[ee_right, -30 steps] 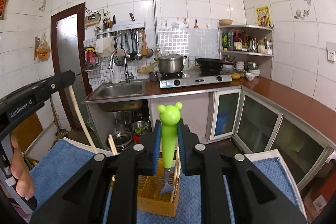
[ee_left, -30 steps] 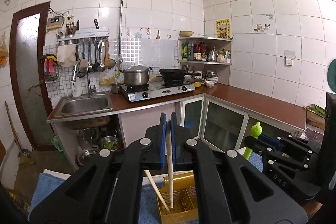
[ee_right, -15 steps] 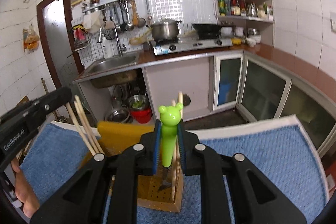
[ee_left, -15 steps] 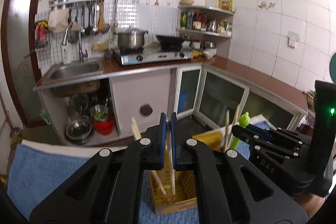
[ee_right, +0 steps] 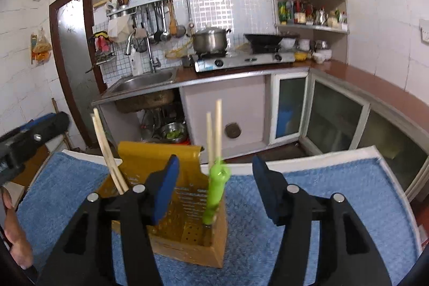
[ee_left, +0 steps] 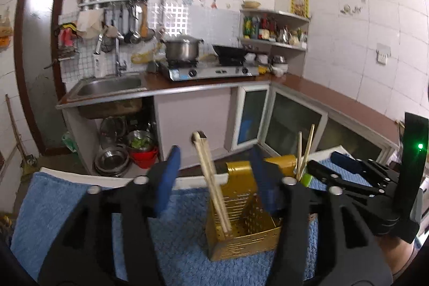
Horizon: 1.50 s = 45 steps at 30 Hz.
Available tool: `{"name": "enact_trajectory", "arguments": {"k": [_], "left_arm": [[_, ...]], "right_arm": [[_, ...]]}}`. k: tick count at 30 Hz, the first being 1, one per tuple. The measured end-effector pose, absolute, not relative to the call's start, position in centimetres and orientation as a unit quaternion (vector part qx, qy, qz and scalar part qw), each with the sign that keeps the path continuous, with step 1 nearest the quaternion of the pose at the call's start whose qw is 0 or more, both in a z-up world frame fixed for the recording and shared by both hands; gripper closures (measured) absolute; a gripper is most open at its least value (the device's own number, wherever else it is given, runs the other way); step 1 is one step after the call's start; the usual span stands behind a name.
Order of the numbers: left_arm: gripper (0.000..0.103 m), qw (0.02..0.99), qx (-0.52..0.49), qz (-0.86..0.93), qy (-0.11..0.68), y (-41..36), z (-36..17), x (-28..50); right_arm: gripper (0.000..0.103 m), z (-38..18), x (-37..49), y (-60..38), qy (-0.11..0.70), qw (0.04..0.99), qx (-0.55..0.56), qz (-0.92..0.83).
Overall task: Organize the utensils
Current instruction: 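Open both grippers to release the chopstick and green utensil, then move both open grippers back to the remaining utensils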
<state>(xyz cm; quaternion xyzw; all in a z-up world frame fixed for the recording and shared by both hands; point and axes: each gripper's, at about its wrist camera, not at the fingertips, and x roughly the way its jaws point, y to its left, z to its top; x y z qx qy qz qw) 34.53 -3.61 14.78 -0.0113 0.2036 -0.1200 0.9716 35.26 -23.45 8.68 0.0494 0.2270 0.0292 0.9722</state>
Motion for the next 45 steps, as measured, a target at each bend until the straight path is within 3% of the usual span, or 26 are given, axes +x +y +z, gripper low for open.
{"name": "enact_trajectory", "arguments": {"k": [2,7,10,16,34,41,45], "left_arm": [[0.04,0.971,-0.016,-0.115,0.208,-2.9,15.4,33.6],[0.01,0.976,-0.023,-0.088,0.2,-1.3,15.7,29.9],[0.005,0.975,-0.02,-0.081,0.207,-0.8,14.7,27.5],[0.005,0.963,-0.02,-0.089,0.254,-0.5,11.0,23.3],[0.005,0.893,-0.039,-0.122,0.432,-2.7,-1.8,16.3],[0.007,0.886,-0.024,-0.117,0.449,-4.5,-3.8,15.7],[0.02,0.875,-0.016,-0.126,0.466,-5.3,-4.6,15.7]], "right_arm": [[0.043,9.6,34.1,-23.7,0.222,0.974,0.041,0.019],[0.028,11.0,30.0,-24.8,0.202,0.979,0.032,-0.002],[0.021,11.1,27.1,-25.5,0.201,0.979,0.031,-0.012],[0.015,9.3,21.9,-26.9,0.205,0.978,0.024,-0.036],[0.014,-1.0,15.6,-28.7,0.286,0.956,0.032,-0.057],[0.014,-2.8,15.5,-30.0,0.283,0.955,0.05,-0.074],[0.014,-3.6,15.5,-30.2,0.287,0.953,0.053,-0.079]]}}
